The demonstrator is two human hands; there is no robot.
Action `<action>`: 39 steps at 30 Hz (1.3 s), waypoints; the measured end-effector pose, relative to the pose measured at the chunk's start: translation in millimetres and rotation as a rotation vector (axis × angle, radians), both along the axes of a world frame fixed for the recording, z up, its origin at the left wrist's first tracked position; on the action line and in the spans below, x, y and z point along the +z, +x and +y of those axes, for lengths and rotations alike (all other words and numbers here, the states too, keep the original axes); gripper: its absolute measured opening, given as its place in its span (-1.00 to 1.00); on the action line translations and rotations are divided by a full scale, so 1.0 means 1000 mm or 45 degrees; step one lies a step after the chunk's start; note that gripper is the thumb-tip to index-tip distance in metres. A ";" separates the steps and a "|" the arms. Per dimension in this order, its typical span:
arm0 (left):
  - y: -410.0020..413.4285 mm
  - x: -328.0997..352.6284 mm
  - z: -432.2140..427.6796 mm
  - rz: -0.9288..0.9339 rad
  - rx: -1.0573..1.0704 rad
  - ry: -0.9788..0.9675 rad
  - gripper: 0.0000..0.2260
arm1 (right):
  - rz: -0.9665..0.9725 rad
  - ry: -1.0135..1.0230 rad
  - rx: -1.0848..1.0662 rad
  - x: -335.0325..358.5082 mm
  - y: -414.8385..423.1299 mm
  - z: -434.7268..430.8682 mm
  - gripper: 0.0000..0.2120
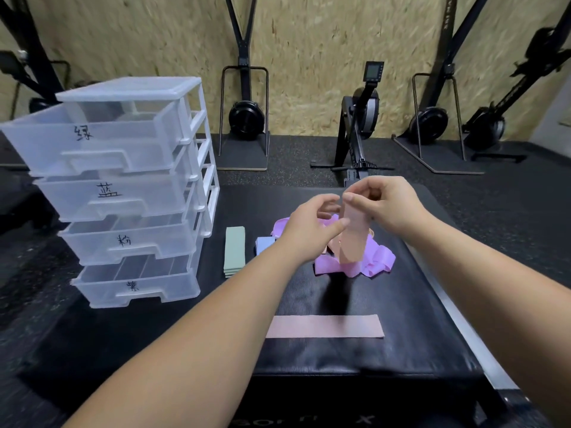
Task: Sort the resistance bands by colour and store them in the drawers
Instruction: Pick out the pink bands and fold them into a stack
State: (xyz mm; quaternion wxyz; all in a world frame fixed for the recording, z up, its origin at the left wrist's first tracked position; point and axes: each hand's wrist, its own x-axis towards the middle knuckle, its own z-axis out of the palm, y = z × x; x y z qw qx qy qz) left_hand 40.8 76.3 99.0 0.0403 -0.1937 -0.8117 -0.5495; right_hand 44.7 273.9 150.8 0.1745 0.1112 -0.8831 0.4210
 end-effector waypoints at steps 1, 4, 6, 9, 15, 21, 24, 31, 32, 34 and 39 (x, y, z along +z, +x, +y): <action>0.001 0.003 0.001 -0.004 0.003 0.015 -0.59 | -0.004 -0.011 0.026 0.002 0.002 -0.002 -0.89; 0.004 0.010 0.002 -0.009 0.055 0.016 -0.82 | -0.047 -0.030 0.086 0.004 0.008 -0.006 -0.85; 0.006 0.009 0.002 -0.006 0.092 0.001 -0.95 | -0.094 -0.063 0.130 0.004 0.012 -0.007 -0.82; 0.008 0.008 -0.003 -0.015 0.121 -0.011 -0.95 | -0.180 -0.007 0.210 0.005 0.022 -0.006 -0.81; 0.006 0.014 -0.013 -0.023 0.107 0.040 -0.90 | -0.125 0.133 0.016 -0.002 0.020 0.003 -0.90; 0.005 0.035 -0.013 0.064 0.030 0.101 -0.87 | -0.019 0.028 -0.027 0.014 0.015 -0.004 -0.79; 0.001 0.048 -0.011 0.119 0.064 0.070 -0.98 | 0.000 -0.051 0.057 0.020 0.014 -0.006 -0.80; -0.004 0.064 -0.016 0.102 0.054 0.026 -0.90 | -0.007 0.079 0.036 0.017 0.015 -0.008 -0.91; -0.005 0.065 -0.017 0.105 0.039 -0.014 -0.90 | -0.009 0.107 0.036 0.017 0.015 -0.010 -0.91; -0.008 0.070 -0.018 0.139 0.056 -0.107 -0.93 | -0.024 0.123 0.061 0.016 0.016 -0.015 -0.92; -0.006 0.075 -0.023 0.139 0.143 0.014 -0.95 | -0.253 -0.181 0.245 0.001 0.034 -0.029 -0.84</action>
